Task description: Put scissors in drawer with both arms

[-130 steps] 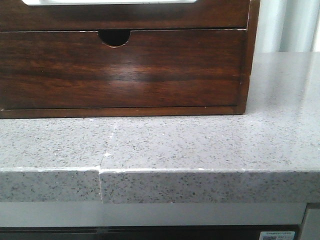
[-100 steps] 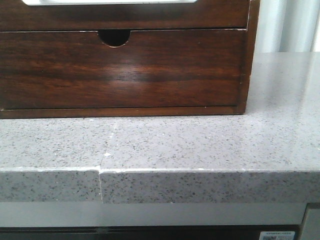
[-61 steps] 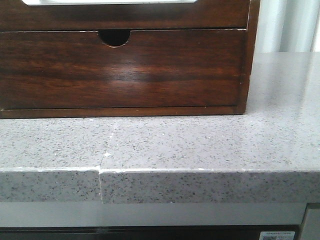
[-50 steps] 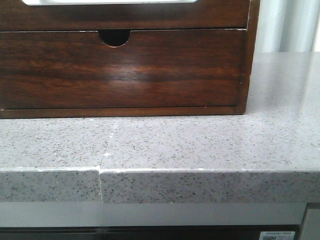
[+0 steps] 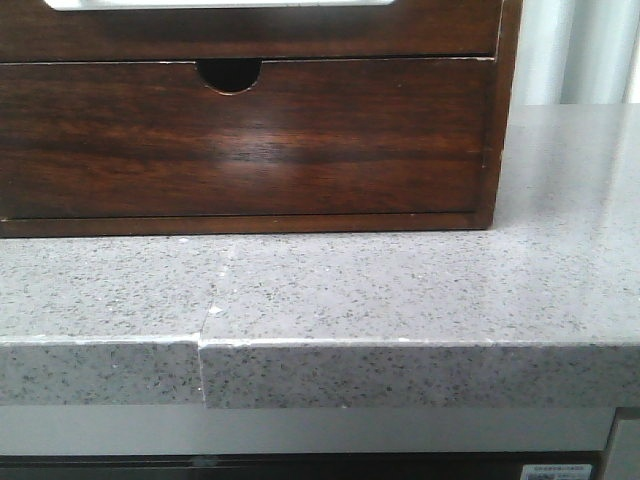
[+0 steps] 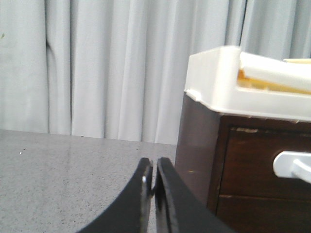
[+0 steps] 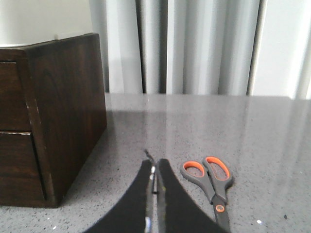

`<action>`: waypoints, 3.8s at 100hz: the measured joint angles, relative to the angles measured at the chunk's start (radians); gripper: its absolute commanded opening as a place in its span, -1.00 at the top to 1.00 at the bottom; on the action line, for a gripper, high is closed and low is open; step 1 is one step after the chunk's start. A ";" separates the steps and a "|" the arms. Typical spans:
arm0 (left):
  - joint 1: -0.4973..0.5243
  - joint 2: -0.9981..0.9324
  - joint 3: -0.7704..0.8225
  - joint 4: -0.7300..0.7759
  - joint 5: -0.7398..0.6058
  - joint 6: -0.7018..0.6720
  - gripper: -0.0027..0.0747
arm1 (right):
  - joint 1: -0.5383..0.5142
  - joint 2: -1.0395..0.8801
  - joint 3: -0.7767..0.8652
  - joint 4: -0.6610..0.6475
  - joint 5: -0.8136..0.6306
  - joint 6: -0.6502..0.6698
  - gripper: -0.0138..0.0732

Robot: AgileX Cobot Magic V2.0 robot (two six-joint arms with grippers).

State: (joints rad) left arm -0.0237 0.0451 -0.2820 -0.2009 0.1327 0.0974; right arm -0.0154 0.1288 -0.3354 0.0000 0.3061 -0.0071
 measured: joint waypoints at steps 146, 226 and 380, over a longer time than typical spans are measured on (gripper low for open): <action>0.000 0.399 -0.320 0.012 0.301 0.021 -0.75 | 0.000 0.397 -0.280 -0.020 0.202 0.001 -0.59; 0.000 0.444 -0.272 -0.708 0.282 0.017 -0.39 | 0.000 0.397 -0.280 -0.026 0.193 0.007 -0.58; -0.077 1.217 -0.446 -1.562 0.807 0.770 0.15 | 0.000 0.397 -0.280 -0.026 0.185 0.001 -0.58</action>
State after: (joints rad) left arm -0.1006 1.2617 -0.7284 -1.7627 0.9398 0.8671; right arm -0.0154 0.5255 -0.6153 -0.0258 0.4908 -0.0056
